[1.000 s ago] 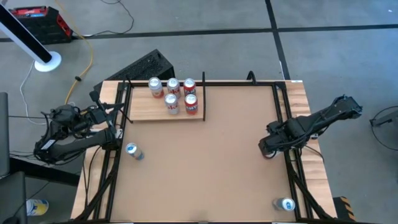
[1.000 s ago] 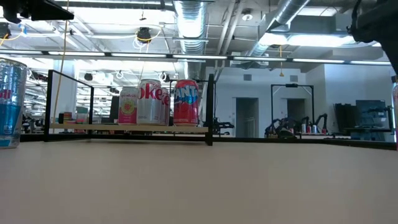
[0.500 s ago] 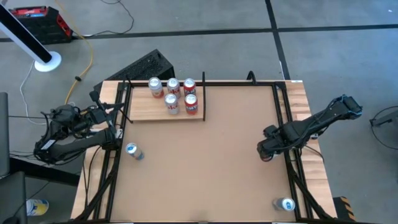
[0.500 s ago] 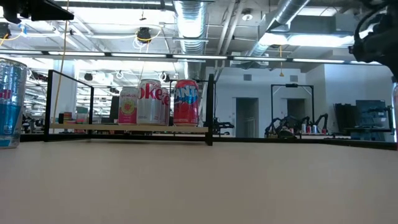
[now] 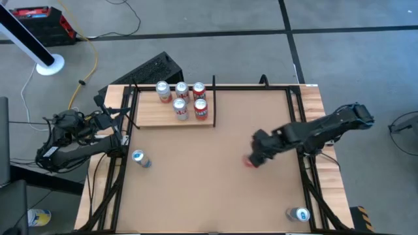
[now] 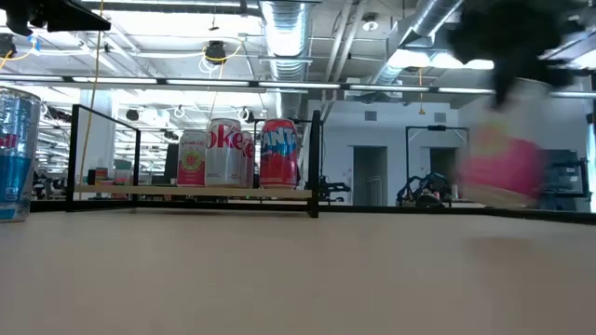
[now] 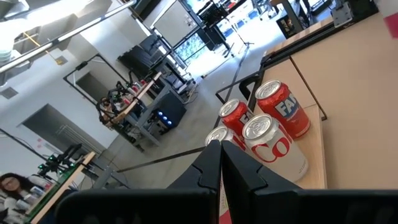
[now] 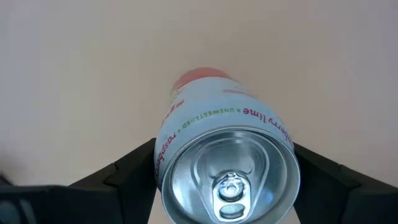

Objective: Place canned beverage on shelf
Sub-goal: Put the white-pink soda can on the shelf aligned with the other white-pink soda can

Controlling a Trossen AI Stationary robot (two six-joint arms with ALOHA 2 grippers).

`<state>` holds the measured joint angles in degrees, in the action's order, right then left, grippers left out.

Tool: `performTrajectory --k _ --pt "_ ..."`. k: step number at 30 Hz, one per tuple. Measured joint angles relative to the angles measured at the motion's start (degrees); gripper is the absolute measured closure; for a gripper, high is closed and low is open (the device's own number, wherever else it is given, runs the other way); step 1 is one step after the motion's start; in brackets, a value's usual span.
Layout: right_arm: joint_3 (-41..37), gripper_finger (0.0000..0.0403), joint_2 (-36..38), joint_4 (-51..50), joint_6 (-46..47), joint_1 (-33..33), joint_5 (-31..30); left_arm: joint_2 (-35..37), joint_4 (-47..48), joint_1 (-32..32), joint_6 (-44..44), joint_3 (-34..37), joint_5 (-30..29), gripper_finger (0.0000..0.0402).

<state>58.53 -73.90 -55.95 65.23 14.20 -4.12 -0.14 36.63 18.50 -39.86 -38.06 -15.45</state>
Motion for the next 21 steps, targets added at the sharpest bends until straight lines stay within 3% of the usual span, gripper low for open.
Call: performTrajectory --k 4,9,14,19,21 --pt "10.6 0.0089 -9.2 2.2 -13.8 -5.0 -0.4 0.0 -0.1 0.0 0.0 0.0 0.0 0.0402" --pt "30.3 0.0089 -24.5 2.4 -31.8 -9.4 -0.2 0.0 -0.1 0.0 0.0 0.0 -0.3 0.0402" --pt "53.0 0.0089 -40.8 -1.6 -47.2 -11.9 0.8 0.0 -0.1 0.0 0.0 0.0 -0.3 0.0402" --pt "75.3 0.0089 -55.3 -13.1 -57.1 -13.5 1.7 0.0 0.2 0.0 0.0 0.0 -0.3 0.0402" --pt "75.1 0.0089 -57.2 -12.5 -58.9 -14.0 2.7 0.0 0.5 0.0 0.0 0.0 -0.3 0.0402"
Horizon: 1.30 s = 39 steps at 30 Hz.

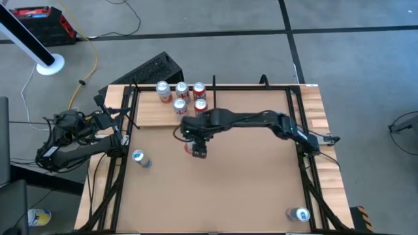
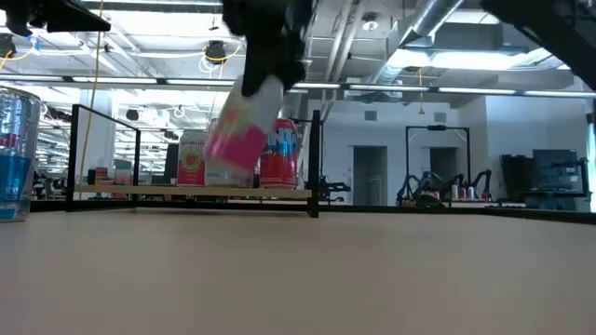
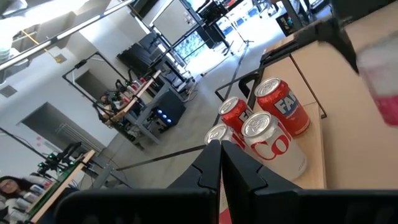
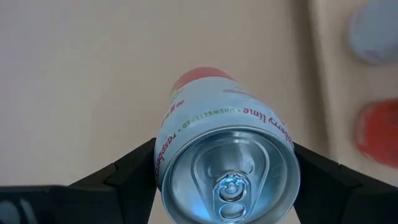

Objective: Place canned beverage on shelf
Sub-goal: Put the white-pink soda can on the shelf aligned with the other white-pink soda can

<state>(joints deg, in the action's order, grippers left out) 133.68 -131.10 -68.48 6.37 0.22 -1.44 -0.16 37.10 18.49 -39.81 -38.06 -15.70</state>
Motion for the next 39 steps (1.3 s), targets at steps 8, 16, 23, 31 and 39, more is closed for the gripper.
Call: performTrajectory --k 8,16,23,31,39 --pt "-5.7 0.0079 -1.7 -3.4 -0.1 -1.0 2.6 0.0 0.9 -0.1 0.5 0.0 -0.7 0.0402" --pt "-5.7 0.0013 -2.1 -1.1 1.0 -0.5 2.5 0.0 1.1 -0.1 0.6 0.0 -1.5 0.0402" --pt "-5.6 0.0013 -1.8 -1.1 1.7 -0.6 2.5 0.0 1.3 -0.1 0.6 0.0 -1.5 0.0402" --pt "-5.6 0.0014 -1.8 -5.5 2.3 -0.2 2.6 0.0 1.2 -0.1 0.6 0.0 -1.5 0.0402" --pt "-5.6 0.0014 -1.8 -10.2 3.8 1.7 2.5 0.0 1.2 -0.1 0.6 0.0 -1.5 0.0402"
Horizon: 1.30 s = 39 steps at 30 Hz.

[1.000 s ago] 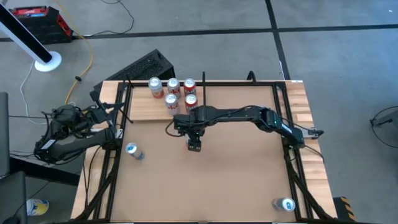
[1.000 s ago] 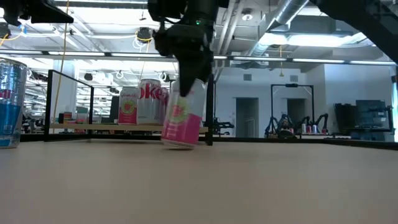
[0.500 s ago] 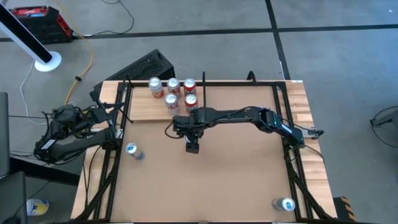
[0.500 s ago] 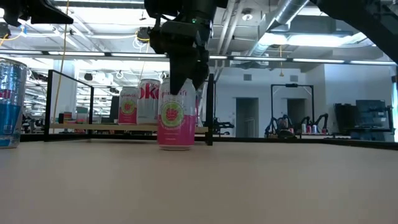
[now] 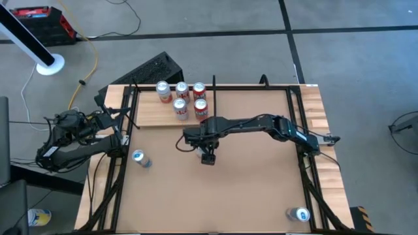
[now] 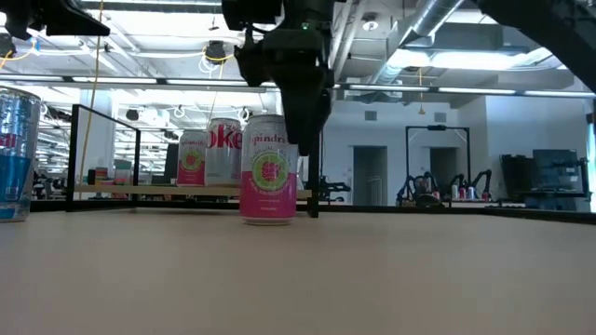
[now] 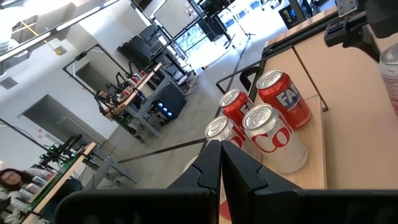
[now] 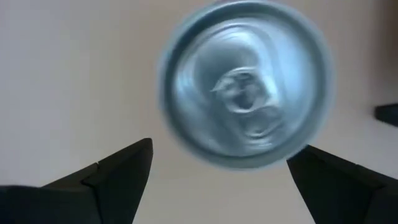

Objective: Place canned beverage on shelf
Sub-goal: Put the white-pink soda can on the shelf aligned with the other white-pink soda can

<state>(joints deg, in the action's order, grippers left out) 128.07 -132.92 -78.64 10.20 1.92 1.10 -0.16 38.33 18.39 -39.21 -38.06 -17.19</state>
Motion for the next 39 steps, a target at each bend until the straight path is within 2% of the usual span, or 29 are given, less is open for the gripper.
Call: performTrajectory --k 5,8,10,12,17,20,24,28,32,34,36,39 --pt "0.0 0.0014 0.0 -8.9 3.6 2.0 -2.5 0.0 0.2 0.0 0.0 0.0 0.0 0.0402" --pt "-1.2 0.0016 1.3 -11.4 6.1 4.5 -9.5 0.0 0.3 0.0 0.0 0.0 0.0 0.0402" --pt "-4.0 0.002 4.7 -10.5 6.7 6.1 -11.2 0.0 0.3 0.0 0.1 0.0 0.0 0.0402" --pt "-7.2 0.0025 8.0 -11.5 9.3 7.5 -15.5 0.0 0.3 0.0 0.5 0.0 0.0 0.0402" --pt "-25.9 0.0038 22.1 -8.5 21.8 10.8 -23.1 0.0 0.1 0.0 2.2 0.0 1.6 0.0402" --pt "-39.4 0.0042 32.2 -5.9 32.6 13.4 -27.2 -0.5 -5.9 0.0 9.1 0.5 5.9 0.0402" --pt "-56.0 0.0042 42.8 6.8 43.6 16.6 -33.1 -3.3 -23.8 0.0 22.9 6.3 12.1 0.0402" --pt "-69.6 0.0042 50.1 26.6 46.1 20.2 -47.3 -10.7 -39.6 0.0 32.3 14.8 19.0 0.0401" --pt "-79.3 0.0042 52.6 49.0 37.7 22.8 -60.5 -21.4 -46.6 0.0 36.6 17.5 21.6 0.0391" --pt "-82.4 0.0042 52.8 60.2 31.9 23.6 -64.3 -26.4 -47.4 -0.1 37.2 16.7 22.7 0.0375" --pt "-84.8 0.0042 51.8 69.4 25.5 23.9 -66.0 -31.3 -48.5 -0.9 37.7 16.0 24.3 0.0354" --pt "-86.6 0.0042 49.5 75.9 17.9 23.1 -64.1 -38.9 -51.5 -3.0 37.4 15.0 25.6 0.0312"
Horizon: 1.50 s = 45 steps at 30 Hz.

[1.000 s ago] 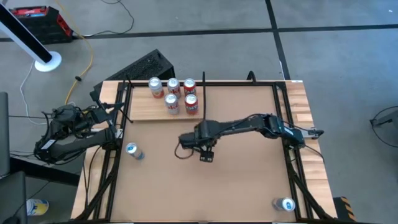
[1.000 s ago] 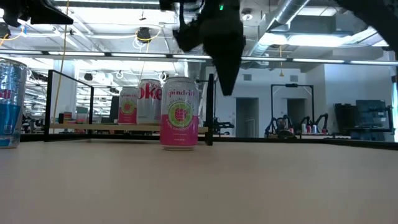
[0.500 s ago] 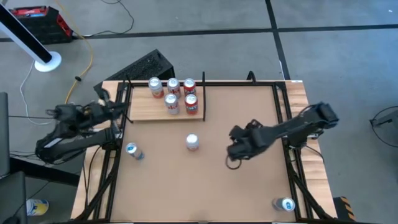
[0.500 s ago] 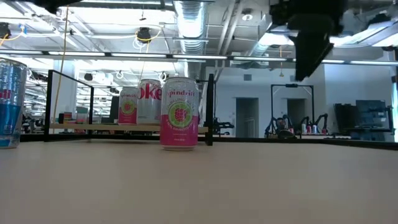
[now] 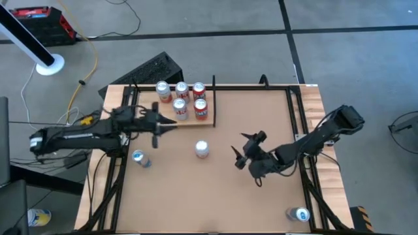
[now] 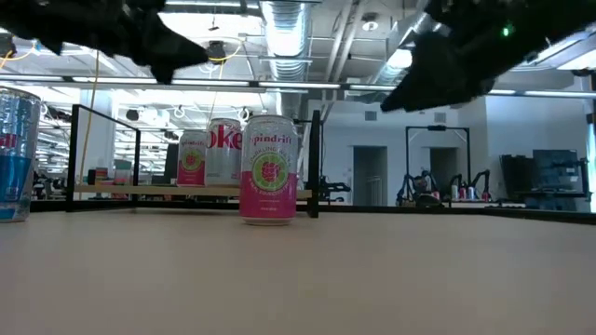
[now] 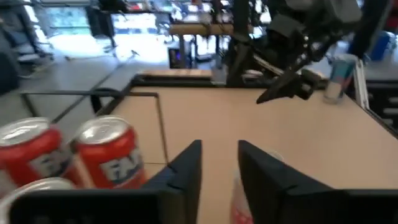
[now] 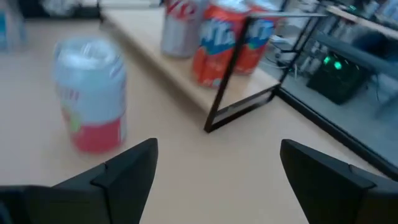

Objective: Place canned beverage on shelf
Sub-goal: Put the white-pink soda can on the shelf aligned with the other white-pink soda can

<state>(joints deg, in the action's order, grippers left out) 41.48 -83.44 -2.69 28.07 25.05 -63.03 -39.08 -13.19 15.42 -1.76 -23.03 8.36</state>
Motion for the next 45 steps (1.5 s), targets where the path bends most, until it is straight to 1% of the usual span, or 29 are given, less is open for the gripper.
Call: performTrajectory --k 2,3,5,8,11,12,16,19,21,23,28,32,41,45 --pt "0.0 0.0043 -0.9 0.3 -5.2 -1.5 2.6 -4.5 -3.1 -1.5 -0.3 -1.1 0.0 0.028" --pt "0.0 0.0044 -1.0 -0.5 -5.9 -2.2 3.1 -7.0 -5.1 -2.4 -0.4 -1.8 0.0 0.0263" --pt "0.0 0.0047 -0.8 -0.2 -6.1 -4.0 4.4 -11.5 -7.6 -4.4 -0.4 -3.1 0.0 0.0229" --pt "0.0 0.0052 -0.4 -0.5 -6.1 -6.2 7.5 -17.6 -8.8 -7.5 -2.3 -5.1 -0.1 0.018" --pt "0.0 0.0057 -0.1 -0.4 -7.1 -8.4 11.1 -22.5 -9.6 -10.5 -4.6 -6.7 -3.1 0.0138" --pt "0.0 0.006 -0.2 -0.9 -7.6 -8.8 12.1 -23.9 -9.8 -11.4 -5.3 -7.0 -4.1 0.0126" --pt "0.0 0.0082 -0.2 -1.1 -9.0 -10.5 12.2 -27.4 -11.8 -13.4 -5.9 -8.4 -6.9 0.0087" --pt "0.0 0.0099 -0.2 -1.1 -9.1 -12.1 12.2 -29.0 -12.8 -14.0 -2.7 -9.4 -10.0 0.0065" --pt "0.0 0.0107 -0.2 -1.0 -8.7 -13.1 12.3 -30.1 -12.4 -14.0 -1.0 -9.7 -12.2 0.0054" --pt "0.0 0.0112 -0.2 -1.0 -8.0 -13.8 13.1 -31.7 -12.6 -14.0 1.2 -10.1 -13.2 0.0047" --pt "0.0 0.0113 -0.2 0.5 -6.9 -14.7 16.3 -35.7 -13.5 -14.0 4.1 -10.2 -12.9 0.0044" --pt "0.0 0.0113 -0.2 0.6 -6.9 -14.5 17.1 -38.2 -18.1 -14.4 6.0 -10.2 -11.4 0.0044" --pt "0.0 0.0113 -0.2 0.6 -7.0 -14.1 18.4 -45.0 -23.7 -16.4 3.3 -10.2 -11.2 0.0044" --pt "0.0 0.0113 -0.2 0.6 -7.0 -13.8 18.5 -46.3 -25.1 -16.7 2.6 -10.2 -11.2 0.0044"
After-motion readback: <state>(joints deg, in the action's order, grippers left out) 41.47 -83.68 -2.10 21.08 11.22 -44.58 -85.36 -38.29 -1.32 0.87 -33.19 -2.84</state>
